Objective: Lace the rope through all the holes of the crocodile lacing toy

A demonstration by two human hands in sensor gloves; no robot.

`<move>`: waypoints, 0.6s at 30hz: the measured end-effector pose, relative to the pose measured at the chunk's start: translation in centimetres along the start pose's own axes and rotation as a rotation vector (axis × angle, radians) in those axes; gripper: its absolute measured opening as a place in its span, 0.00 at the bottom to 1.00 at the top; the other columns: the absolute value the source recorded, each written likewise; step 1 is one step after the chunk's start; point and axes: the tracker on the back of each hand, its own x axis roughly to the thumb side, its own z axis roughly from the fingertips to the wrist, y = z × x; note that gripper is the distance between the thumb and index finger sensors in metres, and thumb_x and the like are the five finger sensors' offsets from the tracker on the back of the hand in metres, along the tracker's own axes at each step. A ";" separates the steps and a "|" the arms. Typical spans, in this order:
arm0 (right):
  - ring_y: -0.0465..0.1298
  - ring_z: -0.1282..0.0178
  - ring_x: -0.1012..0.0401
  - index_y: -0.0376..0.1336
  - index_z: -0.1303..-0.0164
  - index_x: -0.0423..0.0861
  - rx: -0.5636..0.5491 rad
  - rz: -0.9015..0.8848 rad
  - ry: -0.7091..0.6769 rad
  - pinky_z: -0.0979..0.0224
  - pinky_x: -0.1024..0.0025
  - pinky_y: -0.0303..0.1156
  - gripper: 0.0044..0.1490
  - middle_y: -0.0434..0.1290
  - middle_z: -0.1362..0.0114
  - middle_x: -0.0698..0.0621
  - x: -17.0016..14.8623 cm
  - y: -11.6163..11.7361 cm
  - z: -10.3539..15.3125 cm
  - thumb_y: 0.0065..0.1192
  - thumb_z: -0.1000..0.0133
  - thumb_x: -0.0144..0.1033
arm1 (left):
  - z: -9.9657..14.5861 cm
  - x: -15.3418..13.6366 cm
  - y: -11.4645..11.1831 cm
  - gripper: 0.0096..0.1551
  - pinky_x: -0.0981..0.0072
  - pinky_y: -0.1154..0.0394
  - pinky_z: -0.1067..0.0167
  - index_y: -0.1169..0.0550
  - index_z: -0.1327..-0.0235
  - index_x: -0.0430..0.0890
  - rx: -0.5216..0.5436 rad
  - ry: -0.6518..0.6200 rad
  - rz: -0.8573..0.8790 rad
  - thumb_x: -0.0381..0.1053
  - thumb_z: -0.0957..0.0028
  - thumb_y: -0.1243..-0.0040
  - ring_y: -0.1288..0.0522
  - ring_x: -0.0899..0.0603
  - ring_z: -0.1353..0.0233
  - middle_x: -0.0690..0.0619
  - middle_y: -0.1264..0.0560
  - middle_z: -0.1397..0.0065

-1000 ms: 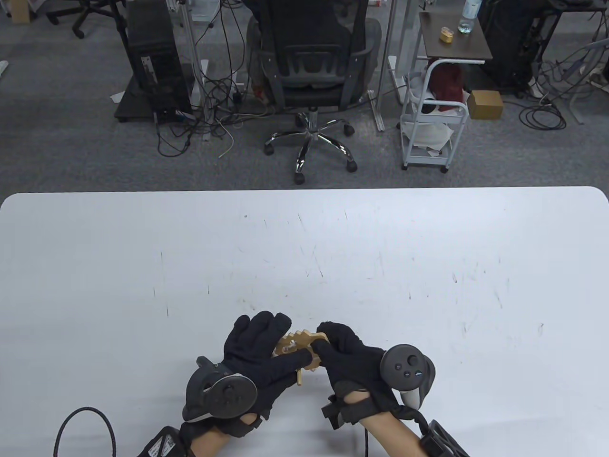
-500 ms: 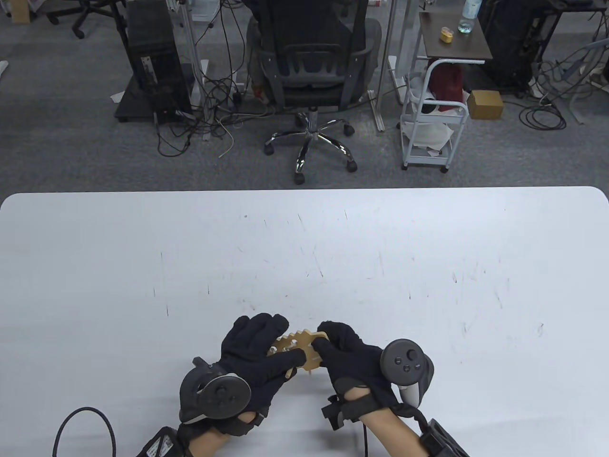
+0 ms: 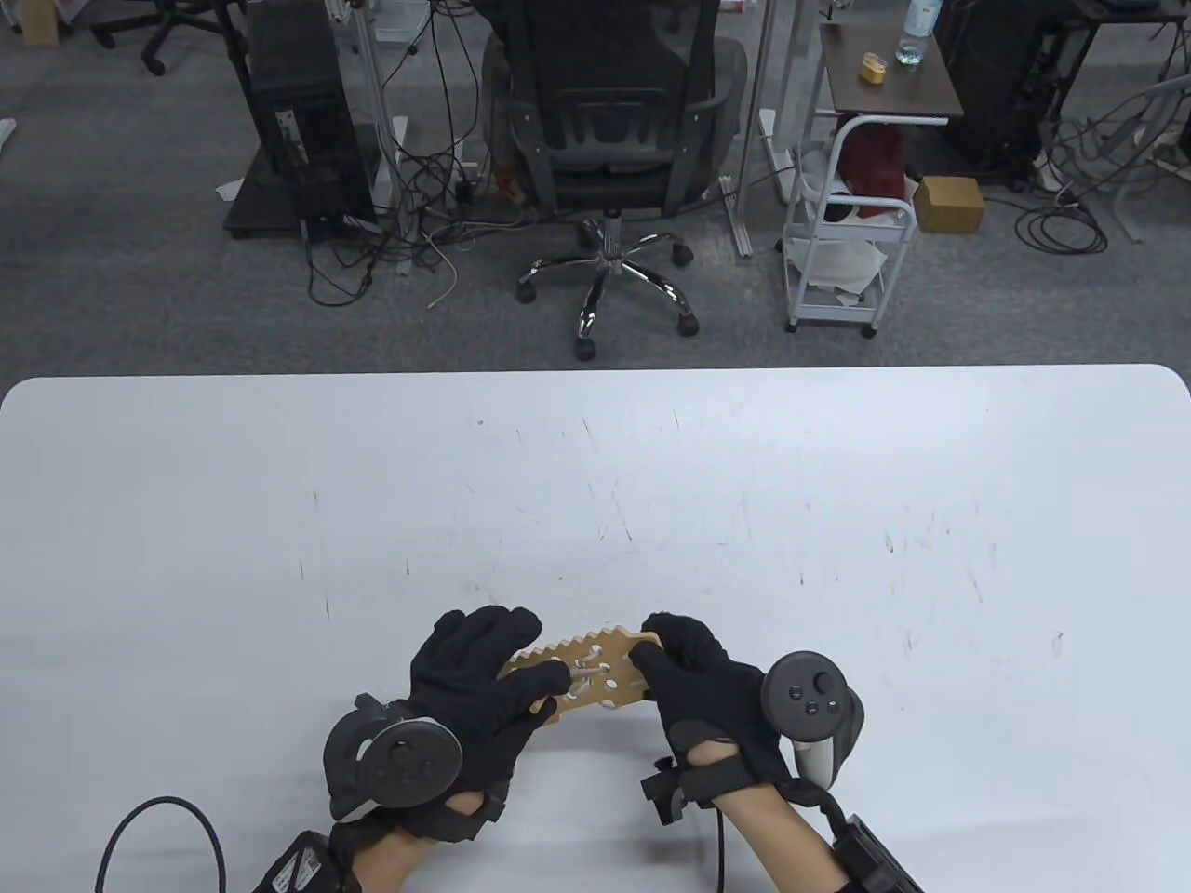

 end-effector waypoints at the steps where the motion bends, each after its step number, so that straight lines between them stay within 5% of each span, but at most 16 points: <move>1: 0.91 0.60 0.57 0.68 0.42 0.45 -0.006 0.001 0.004 0.51 0.60 0.81 0.29 0.86 0.50 0.50 -0.1 -0.1 -0.1 0.70 0.49 0.46 | 0.0 -0.2 0.1 0.25 0.37 0.50 0.22 0.21 0.43 0.71 0.004 0.006 0.001 0.56 0.55 0.31 0.40 0.38 0.19 0.53 0.33 0.21; 18: 0.90 0.59 0.57 0.68 0.42 0.45 -0.062 -0.006 0.061 0.50 0.60 0.81 0.28 0.86 0.50 0.50 -1.3 -1.8 -1.0 0.69 0.48 0.46 | 0.0 -2.3 1.7 0.25 0.37 0.49 0.22 0.22 0.41 0.68 0.064 0.092 0.029 0.56 0.55 0.33 0.39 0.38 0.20 0.52 0.33 0.21</move>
